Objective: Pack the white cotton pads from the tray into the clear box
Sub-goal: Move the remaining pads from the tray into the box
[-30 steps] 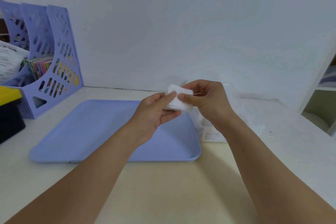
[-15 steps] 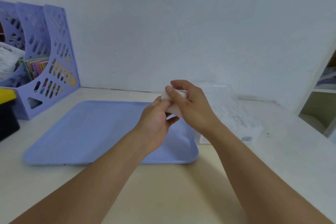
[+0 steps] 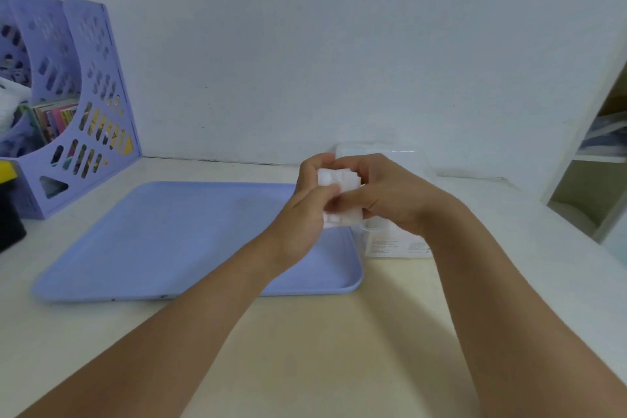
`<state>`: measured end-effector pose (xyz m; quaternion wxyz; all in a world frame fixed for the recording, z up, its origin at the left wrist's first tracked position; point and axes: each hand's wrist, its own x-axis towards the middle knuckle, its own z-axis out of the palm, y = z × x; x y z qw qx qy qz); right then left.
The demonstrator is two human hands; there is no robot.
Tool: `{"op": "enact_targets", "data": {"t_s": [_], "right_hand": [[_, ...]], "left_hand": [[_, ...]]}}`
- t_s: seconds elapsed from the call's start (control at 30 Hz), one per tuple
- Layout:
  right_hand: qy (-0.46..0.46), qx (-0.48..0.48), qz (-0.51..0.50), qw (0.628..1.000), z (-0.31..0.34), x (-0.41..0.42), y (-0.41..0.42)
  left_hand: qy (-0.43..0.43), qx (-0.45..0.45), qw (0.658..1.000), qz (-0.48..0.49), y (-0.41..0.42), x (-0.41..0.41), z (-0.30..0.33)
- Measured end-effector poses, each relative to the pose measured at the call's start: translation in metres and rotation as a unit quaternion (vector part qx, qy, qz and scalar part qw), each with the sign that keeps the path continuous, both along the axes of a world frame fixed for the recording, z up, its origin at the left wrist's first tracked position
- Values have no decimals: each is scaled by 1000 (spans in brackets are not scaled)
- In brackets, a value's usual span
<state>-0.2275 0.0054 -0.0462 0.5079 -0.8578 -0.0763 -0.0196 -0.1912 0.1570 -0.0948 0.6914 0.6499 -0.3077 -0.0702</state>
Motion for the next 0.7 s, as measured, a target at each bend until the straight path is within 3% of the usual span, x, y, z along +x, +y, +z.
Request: {"op": "enact_targets", "data": {"t_s": [0.03, 0.1, 0.17, 0.2, 0.27, 0.43, 0.7], "right_hand": [[-20, 9, -29, 999, 4, -1, -5], [-57, 122, -121, 984, 10, -1, -18], [-58, 248, -201, 946, 16, -2, -34], [-45, 257, -219, 940, 16, -3, -40], [-6, 200, -219, 955, 15, -6, -46], [49, 135, -154, 978, 11, -7, -39], [141, -20, -199, 970, 2, -3, -39]], "left_hand": [[-11, 3, 1000, 7, 0, 0, -1], [-86, 53, 993, 54, 1, 2, -9], [-211, 147, 961, 101, 2, 3, -19], [-267, 184, 940, 110, 1, 3, -24], [-323, 221, 913, 111, -1, 3, -30], [-327, 244, 906, 107, -12, 3, -35], [-335, 305, 886, 99, -8, 10, -38]]}}
